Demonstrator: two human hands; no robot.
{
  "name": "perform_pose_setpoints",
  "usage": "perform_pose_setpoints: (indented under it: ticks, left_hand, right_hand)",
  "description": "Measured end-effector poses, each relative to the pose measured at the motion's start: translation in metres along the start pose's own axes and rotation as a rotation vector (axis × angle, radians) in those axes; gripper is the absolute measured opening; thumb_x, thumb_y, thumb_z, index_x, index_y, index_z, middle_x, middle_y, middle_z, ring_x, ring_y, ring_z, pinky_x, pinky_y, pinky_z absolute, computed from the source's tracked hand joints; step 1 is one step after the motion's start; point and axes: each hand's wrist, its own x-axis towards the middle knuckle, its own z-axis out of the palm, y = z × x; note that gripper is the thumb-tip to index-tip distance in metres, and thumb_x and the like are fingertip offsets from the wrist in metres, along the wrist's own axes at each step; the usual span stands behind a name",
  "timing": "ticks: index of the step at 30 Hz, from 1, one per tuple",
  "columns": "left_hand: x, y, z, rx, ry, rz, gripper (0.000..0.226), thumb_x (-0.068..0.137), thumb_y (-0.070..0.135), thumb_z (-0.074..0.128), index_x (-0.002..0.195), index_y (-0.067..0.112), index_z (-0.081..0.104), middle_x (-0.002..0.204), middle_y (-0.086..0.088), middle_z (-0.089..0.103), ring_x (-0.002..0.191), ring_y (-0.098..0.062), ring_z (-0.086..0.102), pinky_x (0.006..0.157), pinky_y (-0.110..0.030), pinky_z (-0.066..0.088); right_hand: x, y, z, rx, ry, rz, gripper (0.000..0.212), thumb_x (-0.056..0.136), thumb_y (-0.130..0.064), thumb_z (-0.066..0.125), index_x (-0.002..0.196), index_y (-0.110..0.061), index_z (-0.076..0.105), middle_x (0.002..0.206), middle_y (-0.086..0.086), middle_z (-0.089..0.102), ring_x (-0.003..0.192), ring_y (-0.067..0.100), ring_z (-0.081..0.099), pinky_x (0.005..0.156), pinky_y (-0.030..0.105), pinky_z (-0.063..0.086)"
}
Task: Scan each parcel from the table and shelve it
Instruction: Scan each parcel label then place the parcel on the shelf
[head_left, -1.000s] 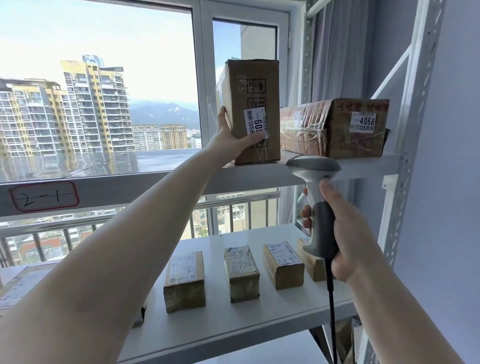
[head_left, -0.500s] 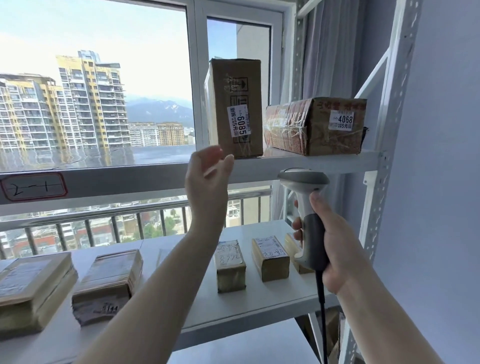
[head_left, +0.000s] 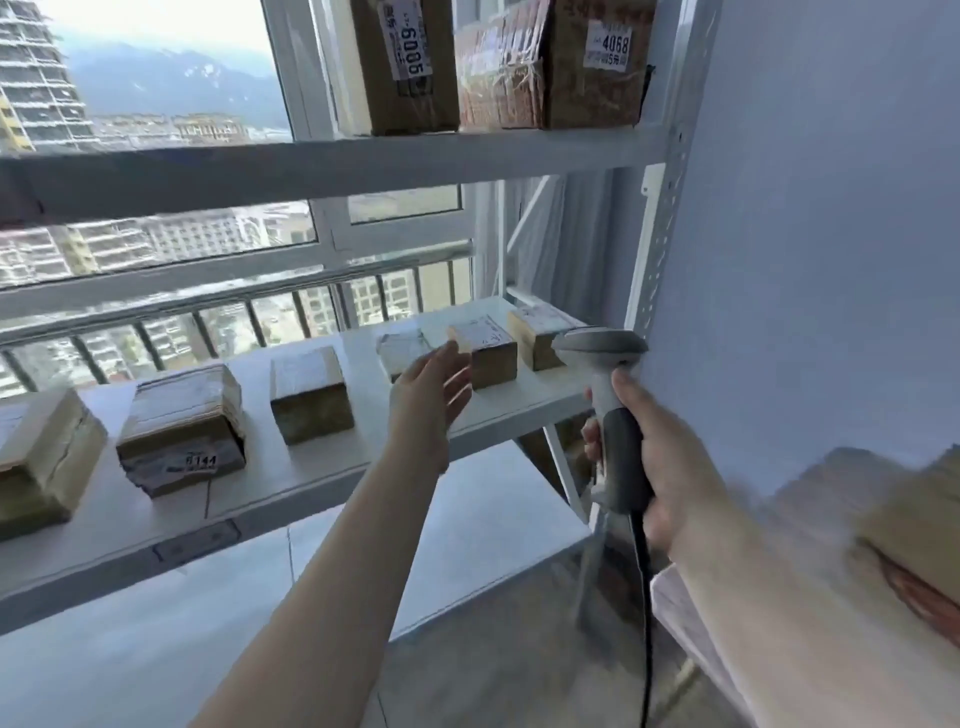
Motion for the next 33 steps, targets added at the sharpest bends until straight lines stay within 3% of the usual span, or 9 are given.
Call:
perform_pose_setpoints:
  ticks: [5, 9, 13, 17, 23, 30, 33]
  left_hand:
    - [-0.044, -0.047, -0.034, 0.051, -0.054, -0.189, 0.013, 0.096, 0.027, 0.065, 0.101, 0.015, 0.067, 0.094, -0.002, 0.074, 0.09, -0.016, 0.07, 0.076, -0.025, 0.054]
    - [-0.083, -0.097, -0.052, 0.045, -0.096, -0.361, 0.017, 0.098, 0.025, 0.062, 0.107, 0.011, 0.065, 0.1, -0.006, 0.072, 0.093, -0.018, 0.068, 0.077, -0.026, 0.054]
    - [-0.124, -0.139, -0.039, 0.126, -0.194, -0.514, 0.011, 0.099, 0.024, 0.059, 0.095, 0.015, 0.064, 0.09, -0.001, 0.069, 0.08, -0.012, 0.064, 0.072, -0.022, 0.052]
    - [-0.156, -0.168, -0.011, 0.223, -0.297, -0.566, 0.011, 0.097, 0.027, 0.064, 0.096, 0.016, 0.067, 0.082, 0.004, 0.072, 0.073, -0.008, 0.065, 0.059, -0.018, 0.055]
    - [-0.21, -0.207, 0.053, 0.242, -0.458, -0.614, 0.011, 0.096, 0.026, 0.065, 0.099, 0.016, 0.065, 0.095, -0.003, 0.071, 0.083, -0.012, 0.068, 0.074, -0.023, 0.055]
    - [-0.317, -0.276, 0.147, 0.291, -0.689, -0.713, 0.018, 0.095, 0.029, 0.067, 0.105, 0.014, 0.063, 0.106, -0.004, 0.072, 0.098, -0.015, 0.069, 0.077, -0.024, 0.053]
    - [-0.379, -0.311, 0.19, 0.319, -0.766, -0.779, 0.032, 0.094, 0.033, 0.068, 0.117, 0.011, 0.062, 0.111, -0.005, 0.071, 0.104, -0.017, 0.069, 0.079, -0.025, 0.053]
  right_hand:
    - [-0.057, 0.048, -0.038, -0.045, 0.186, 0.094, 0.046, 0.087, -0.055, 0.064, 0.102, -0.011, 0.068, 0.062, 0.002, 0.064, 0.051, 0.012, 0.058, 0.055, 0.028, 0.044]
    - [-0.113, 0.074, -0.072, -0.06, 0.335, 0.18, 0.042, 0.091, -0.053, 0.059, 0.084, -0.013, 0.066, 0.057, 0.0, 0.06, 0.051, 0.012, 0.053, 0.056, 0.027, 0.04]
    - [-0.166, 0.085, -0.114, -0.036, 0.495, 0.193, 0.045, 0.087, -0.059, 0.06, 0.092, -0.015, 0.07, 0.065, 0.001, 0.064, 0.055, 0.012, 0.056, 0.057, 0.025, 0.043]
    - [-0.208, 0.08, -0.15, 0.052, 0.611, 0.168, 0.042, 0.085, -0.06, 0.061, 0.09, -0.02, 0.071, 0.065, 0.0, 0.063, 0.054, 0.01, 0.056, 0.06, 0.025, 0.04]
    - [-0.267, 0.059, -0.207, 0.123, 0.76, 0.116, 0.041, 0.088, -0.059, 0.059, 0.095, -0.02, 0.071, 0.063, -0.002, 0.063, 0.055, 0.009, 0.056, 0.062, 0.025, 0.041]
    - [-0.35, 0.035, -0.31, 0.2, 0.956, 0.006, 0.038, 0.085, -0.055, 0.063, 0.093, -0.018, 0.068, 0.062, 0.0, 0.064, 0.05, 0.009, 0.057, 0.05, 0.021, 0.044]
    - [-0.396, 0.026, -0.366, 0.21, 1.03, -0.01, 0.038, 0.088, -0.054, 0.061, 0.093, -0.017, 0.067, 0.064, 0.0, 0.064, 0.051, 0.009, 0.058, 0.058, 0.024, 0.043]
